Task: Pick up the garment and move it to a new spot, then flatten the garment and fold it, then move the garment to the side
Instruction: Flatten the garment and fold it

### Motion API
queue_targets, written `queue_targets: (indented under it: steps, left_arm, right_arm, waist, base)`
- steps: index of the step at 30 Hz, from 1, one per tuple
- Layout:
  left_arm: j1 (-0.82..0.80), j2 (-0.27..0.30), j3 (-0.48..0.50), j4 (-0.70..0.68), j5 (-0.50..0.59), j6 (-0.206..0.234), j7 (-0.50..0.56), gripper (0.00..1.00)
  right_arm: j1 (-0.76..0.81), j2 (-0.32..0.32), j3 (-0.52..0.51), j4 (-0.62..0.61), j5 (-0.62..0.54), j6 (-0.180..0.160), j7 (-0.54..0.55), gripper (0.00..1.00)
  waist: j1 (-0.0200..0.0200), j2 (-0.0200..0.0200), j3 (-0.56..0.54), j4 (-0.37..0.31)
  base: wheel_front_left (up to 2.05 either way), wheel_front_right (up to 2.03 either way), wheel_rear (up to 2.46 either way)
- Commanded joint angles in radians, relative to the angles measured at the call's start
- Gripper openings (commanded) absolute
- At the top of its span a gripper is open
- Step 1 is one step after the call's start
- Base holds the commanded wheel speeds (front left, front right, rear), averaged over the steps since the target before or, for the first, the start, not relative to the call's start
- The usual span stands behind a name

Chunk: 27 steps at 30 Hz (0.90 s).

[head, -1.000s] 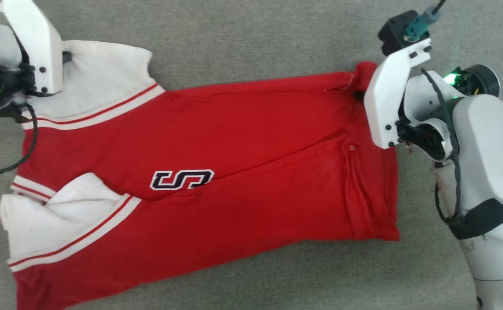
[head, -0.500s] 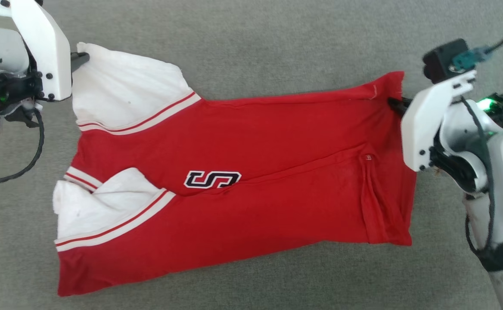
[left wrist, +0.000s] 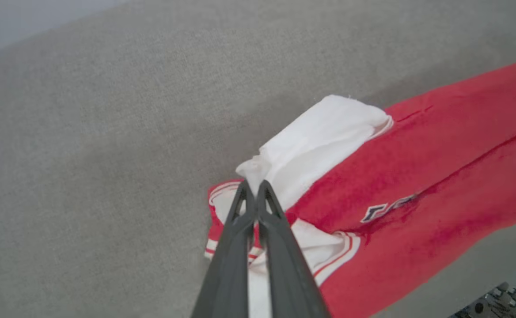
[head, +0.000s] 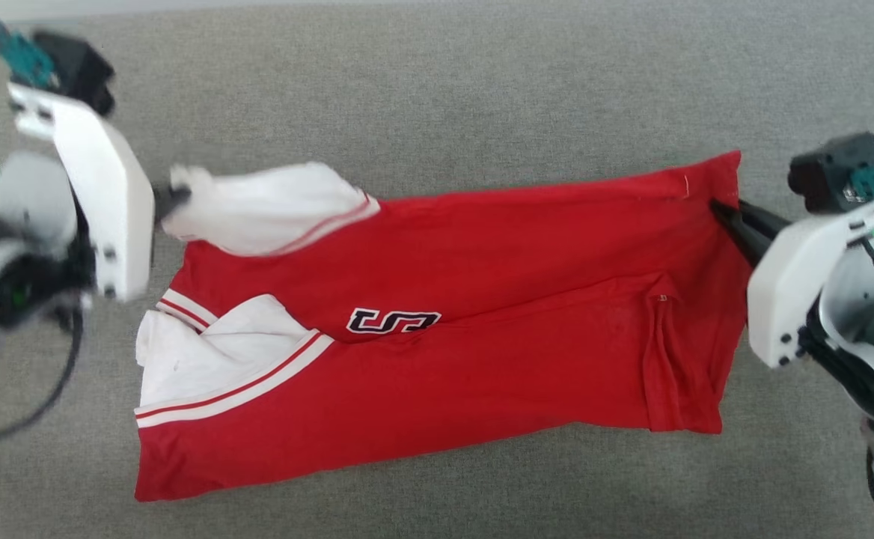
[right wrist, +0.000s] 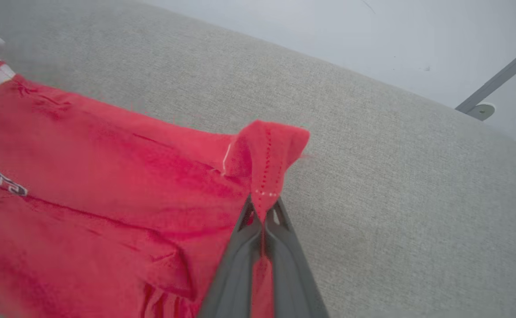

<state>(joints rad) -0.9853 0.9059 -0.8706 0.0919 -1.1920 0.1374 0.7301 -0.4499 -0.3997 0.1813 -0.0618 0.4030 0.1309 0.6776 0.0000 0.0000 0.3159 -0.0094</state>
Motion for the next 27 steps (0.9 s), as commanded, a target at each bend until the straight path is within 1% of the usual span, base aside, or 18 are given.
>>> queue_targets:
  steps: [1, 6, 10, 12, 14, 16, 17, 18, 19, 20, 21, 22, 23, 24, 25, 27]
  left_arm:
    - [0.03, 0.018, -0.003, -0.043, -0.003, 0.022, 0.01, 0.0]
    - [0.145, 0.128, -0.016, -0.271, -0.028, 0.146, 0.034, 0.0]
    - [0.238, 0.195, -0.033, -0.377, -0.048, 0.226, 0.037, 0.0]
    - [0.275, 0.211, -0.04, -0.399, -0.059, 0.249, 0.023, 0.0]
    - [0.311, 0.219, -0.052, -0.399, -0.065, 0.258, 0.011, 0.0]
    - [0.339, 0.204, -0.06, -0.373, -0.081, 0.259, -0.004, 0.0]
    - [0.349, 0.194, -0.067, -0.358, -0.084, 0.251, -0.011, 0.0]
    - [0.356, 0.183, -0.066, -0.336, -0.092, 0.25, -0.022, 0.0]
    - [0.362, 0.172, -0.067, -0.31, -0.097, 0.248, -0.029, 0.0]
    - [0.366, 0.163, -0.07, -0.292, -0.088, 0.237, -0.039, 0.07]
    - [0.366, 0.152, -0.068, -0.269, -0.081, 0.23, -0.053, 0.48]
    - [0.367, 0.139, -0.063, -0.251, -0.082, 0.222, -0.069, 0.85]
    - [0.369, 0.132, -0.06, -0.237, -0.081, 0.211, -0.085, 0.88]
    - [0.371, 0.127, -0.053, -0.223, -0.078, 0.202, -0.106, 0.96]
    - [0.373, 0.123, -0.043, -0.211, -0.075, 0.196, -0.131, 1.0]
    - [0.382, 0.116, -0.029, -0.202, -0.07, 0.181, -0.182, 1.0]
  right_arm:
    - [0.025, -0.007, -0.006, -0.018, 0.01, 0.0, 0.001, 0.0]
    - [0.12, -0.043, -0.018, -0.105, 0.039, 0.0, 0.027, 0.0]
    - [0.204, -0.048, -0.034, -0.141, 0.074, 0.0, 0.052, 0.0]
    - [0.235, -0.051, -0.046, -0.14, 0.075, 0.0, 0.06, 0.0]
    - [0.261, -0.035, -0.049, -0.126, 0.088, 0.0, 0.066, 0.0]
    - [0.274, -0.03, -0.044, -0.098, 0.083, 0.0, 0.076, 0.0]
    - [0.274, -0.018, -0.044, -0.082, 0.087, 0.0, 0.077, 0.0]
    - [0.269, -0.008, -0.045, -0.067, 0.089, 0.0, 0.077, 0.44]
    - [0.263, -0.003, -0.041, -0.054, 0.085, 0.0, 0.079, 1.0]
    - [0.257, 0.005, -0.04, -0.042, 0.086, 0.0, 0.082, 1.0]
    - [0.255, 0.015, -0.044, -0.03, 0.091, 0.0, 0.089, 1.0]
    - [0.255, 0.015, -0.04, -0.029, 0.092, 0.0, 0.097, 1.0]
    - [0.258, 0.021, -0.047, -0.026, 0.1, 0.0, 0.107, 1.0]
    - [0.264, 0.029, -0.054, -0.029, 0.109, 0.0, 0.122, 1.0]
    - [0.271, 0.03, -0.059, -0.039, 0.115, 0.0, 0.137, 1.0]
    - [0.282, 0.031, -0.084, -0.062, 0.121, 0.0, 0.166, 1.0]
  waist:
    - [0.0, 0.0, -0.002, 0.001]
    - [0.0, 0.0, -0.004, 0.004]
    - [0.0, 0.0, -0.002, 0.006]
    - [0.0, 0.0, 0.0, 0.006]
    - [0.0, 0.0, 0.001, 0.006]
    - [0.0, 0.0, 0.001, 0.006]
    - [0.0, 0.0, 0.0, 0.005]
    - [0.0, 0.0, 0.0, 0.005]
    - [0.0, 0.0, -0.002, 0.004]
    - [0.0, 0.0, -0.003, 0.003]
    - [0.0, 0.0, -0.004, 0.003]
    - [0.0, 0.0, -0.006, 0.004]
    - [0.0, 0.0, -0.009, 0.004]
    - [0.0, 0.0, -0.011, 0.003]
    - [0.0, 0.0, -0.014, 0.002]
    - [0.0, 0.0, -0.019, 0.002]
  base:
    - [0.0, 0.0, 0.0]
    - [0.0, 0.0, 0.0]
    - [0.0, 0.0, 0.0]
    - [0.0, 0.0, 0.0]
    - [0.0, 0.0, 0.0]
    - [0.0, 0.0, 0.0]
    - [0.0, 0.0, 0.0]
    - [0.0, 0.0, 0.0]
    - [0.0, 0.0, 0.0]
    - [0.0, 0.0, 0.0]
    - [0.0, 0.0, 0.0]
    - [0.0, 0.0, 0.0]
    - [0.0, 0.0, 0.0]
    - [0.0, 0.0, 0.0]
    - [0.0, 0.0, 0.0]
    - [0.0, 0.0, 0.0]
